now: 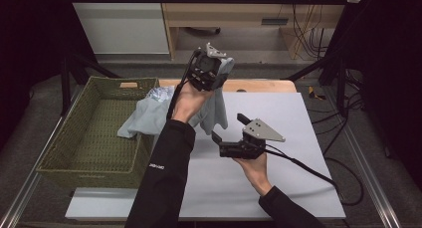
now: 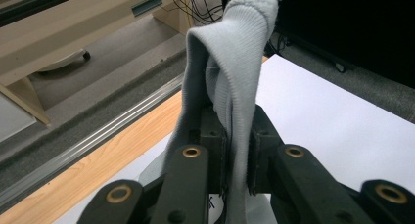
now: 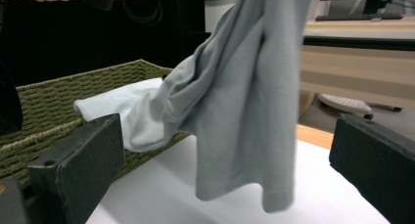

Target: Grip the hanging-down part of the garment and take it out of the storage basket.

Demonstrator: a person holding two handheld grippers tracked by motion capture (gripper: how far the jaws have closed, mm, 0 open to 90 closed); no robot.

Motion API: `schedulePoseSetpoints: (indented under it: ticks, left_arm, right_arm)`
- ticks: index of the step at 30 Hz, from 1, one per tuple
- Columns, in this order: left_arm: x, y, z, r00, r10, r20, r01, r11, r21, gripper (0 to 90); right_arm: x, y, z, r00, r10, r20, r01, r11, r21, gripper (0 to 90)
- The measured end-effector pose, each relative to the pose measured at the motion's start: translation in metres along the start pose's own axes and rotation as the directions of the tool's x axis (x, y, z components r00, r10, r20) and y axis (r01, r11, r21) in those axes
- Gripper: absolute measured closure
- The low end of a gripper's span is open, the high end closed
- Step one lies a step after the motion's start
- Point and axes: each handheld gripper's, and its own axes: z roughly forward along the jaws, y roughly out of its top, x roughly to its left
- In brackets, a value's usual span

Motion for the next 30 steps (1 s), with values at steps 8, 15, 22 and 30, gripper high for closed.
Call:
schedulePoseSetpoints:
  ticks: [8,15,22,30]
  left_arm:
    - [0.0,-0.001,0.0,0.9999,-0.013,0.003,0.013,0.9999,-0.009,79.7]
    - [0.002,-0.001,-0.002,1.0,0.0,0.0,0.0,1.0,0.005,79.8]
    - [0.002,-0.002,-0.003,1.0,-0.008,-0.004,0.008,0.9999,-0.009,79.8]
    - [0.001,-0.002,-0.004,0.9998,-0.021,-0.001,0.021,0.9996,-0.019,79.8]
  right_arm:
    - [0.004,-0.002,0.022,0.9999,-0.015,0.001,0.015,1.0,0.024,0.4]
    - [0.008,-0.004,0.044,0.9999,-0.002,0.014,0.001,0.999,0.046,0.4]
    - [0.011,-0.005,0.062,0.9995,0.024,0.021,-0.025,0.998,0.064,0.5]
    - [0.012,-0.004,0.077,0.9999,0.01,0.011,-0.011,0.997,0.072,9.0]
